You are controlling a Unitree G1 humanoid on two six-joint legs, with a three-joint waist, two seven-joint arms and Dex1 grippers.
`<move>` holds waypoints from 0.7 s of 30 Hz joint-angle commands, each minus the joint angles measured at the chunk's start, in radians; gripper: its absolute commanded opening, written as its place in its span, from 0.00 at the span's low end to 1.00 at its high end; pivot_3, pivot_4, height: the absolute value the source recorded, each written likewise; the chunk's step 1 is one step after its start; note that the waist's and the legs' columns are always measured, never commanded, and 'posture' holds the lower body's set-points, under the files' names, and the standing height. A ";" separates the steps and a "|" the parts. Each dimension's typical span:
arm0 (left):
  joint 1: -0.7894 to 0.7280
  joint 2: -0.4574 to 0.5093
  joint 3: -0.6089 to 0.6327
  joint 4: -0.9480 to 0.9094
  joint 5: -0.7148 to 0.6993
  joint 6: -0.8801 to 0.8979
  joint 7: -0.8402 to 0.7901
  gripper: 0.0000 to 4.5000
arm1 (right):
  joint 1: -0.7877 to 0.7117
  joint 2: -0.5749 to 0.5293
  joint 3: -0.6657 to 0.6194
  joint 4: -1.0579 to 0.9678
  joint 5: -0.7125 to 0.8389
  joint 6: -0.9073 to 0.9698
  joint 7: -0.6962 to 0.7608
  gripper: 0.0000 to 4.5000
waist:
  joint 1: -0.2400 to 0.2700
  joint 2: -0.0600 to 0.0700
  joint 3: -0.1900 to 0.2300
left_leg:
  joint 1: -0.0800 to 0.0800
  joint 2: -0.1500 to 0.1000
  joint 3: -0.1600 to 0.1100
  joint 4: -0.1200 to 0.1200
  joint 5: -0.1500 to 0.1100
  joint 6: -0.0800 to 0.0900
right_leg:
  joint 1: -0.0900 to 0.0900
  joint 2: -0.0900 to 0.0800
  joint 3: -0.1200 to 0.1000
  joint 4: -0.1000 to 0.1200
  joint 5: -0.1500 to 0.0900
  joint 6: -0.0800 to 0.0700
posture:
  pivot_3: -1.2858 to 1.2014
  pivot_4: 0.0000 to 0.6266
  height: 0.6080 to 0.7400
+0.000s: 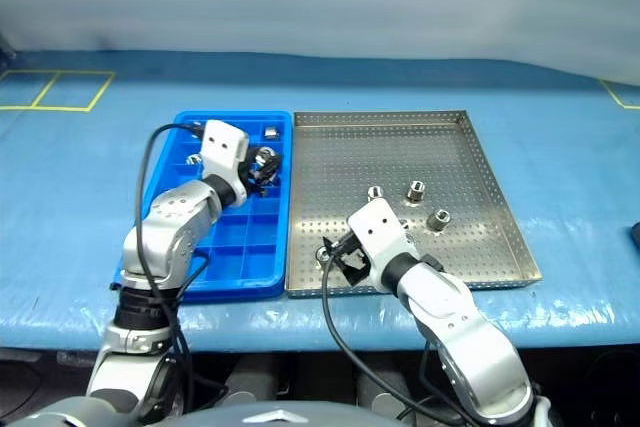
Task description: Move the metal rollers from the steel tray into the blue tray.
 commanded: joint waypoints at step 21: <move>0.137 -0.034 0.071 -0.003 0.150 0.023 0.321 0.39 | -0.062 0.055 0.067 0.101 0.001 -0.165 0.092 1.00 | 0.072 -0.001 0.000 | -0.001 0.000 -0.001 0.000 0.000 0.000 | 0.000 -0.001 -0.002 0.000 0.000 -0.001 | 0.59 0.24 1.00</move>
